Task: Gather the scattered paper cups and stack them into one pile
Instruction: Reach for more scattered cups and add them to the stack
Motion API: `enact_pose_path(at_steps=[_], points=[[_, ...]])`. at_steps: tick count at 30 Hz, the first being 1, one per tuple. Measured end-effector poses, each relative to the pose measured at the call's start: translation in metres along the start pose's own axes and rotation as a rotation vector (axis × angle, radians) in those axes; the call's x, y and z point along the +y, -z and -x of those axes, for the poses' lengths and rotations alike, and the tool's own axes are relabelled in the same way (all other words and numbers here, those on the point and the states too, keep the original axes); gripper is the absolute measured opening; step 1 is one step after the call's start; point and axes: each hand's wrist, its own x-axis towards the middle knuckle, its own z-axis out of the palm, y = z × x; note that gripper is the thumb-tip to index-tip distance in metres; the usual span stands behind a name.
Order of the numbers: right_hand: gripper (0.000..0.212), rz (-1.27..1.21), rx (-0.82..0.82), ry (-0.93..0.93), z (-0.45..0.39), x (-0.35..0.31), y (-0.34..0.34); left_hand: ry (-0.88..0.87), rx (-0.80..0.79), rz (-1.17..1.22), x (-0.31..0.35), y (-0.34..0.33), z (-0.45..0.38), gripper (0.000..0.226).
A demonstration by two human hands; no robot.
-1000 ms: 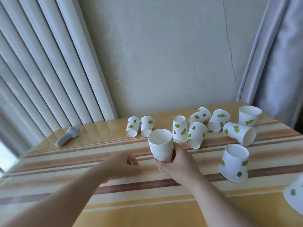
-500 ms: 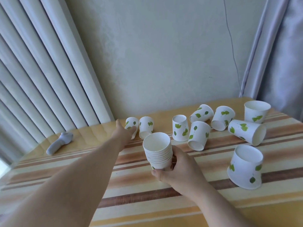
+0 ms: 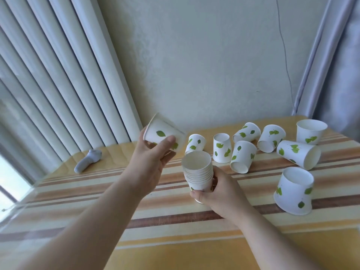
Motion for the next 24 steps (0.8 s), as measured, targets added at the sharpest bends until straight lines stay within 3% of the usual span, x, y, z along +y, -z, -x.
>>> enact_pose_path(at_steps=[5, 12, 16, 19, 22, 24], points=[[0.054, 0.020, 0.011, 0.009, 0.000, -0.001, 0.000, -0.051, -0.107, -0.316, -0.013, -0.017, 0.033, 0.078], [0.060, 0.016, 0.004, 0.007, 0.000, -0.001, -0.001, -0.024, -0.051, -0.436, -0.034, -0.013, 0.033, 0.089], [0.061, 0.007, 0.001, -0.005, -0.001, 0.001, 0.000, -0.021, -0.085, -0.461, -0.044, -0.003, 0.030, 0.108], [0.057, -0.008, -0.010, -0.016, -0.002, 0.002, -0.001, -0.068, 0.113, -0.323, -0.056, 0.006, 0.023, 0.074], [0.054, -0.013, -0.009, -0.020, -0.003, 0.005, -0.002, -0.004, 0.275, -0.155, -0.067, 0.016, 0.004, 0.068], [0.055, -0.015, -0.009, -0.015, -0.004, 0.006, -0.002, 0.011, 0.293, -0.152, -0.070, 0.013, -0.009, 0.057]])
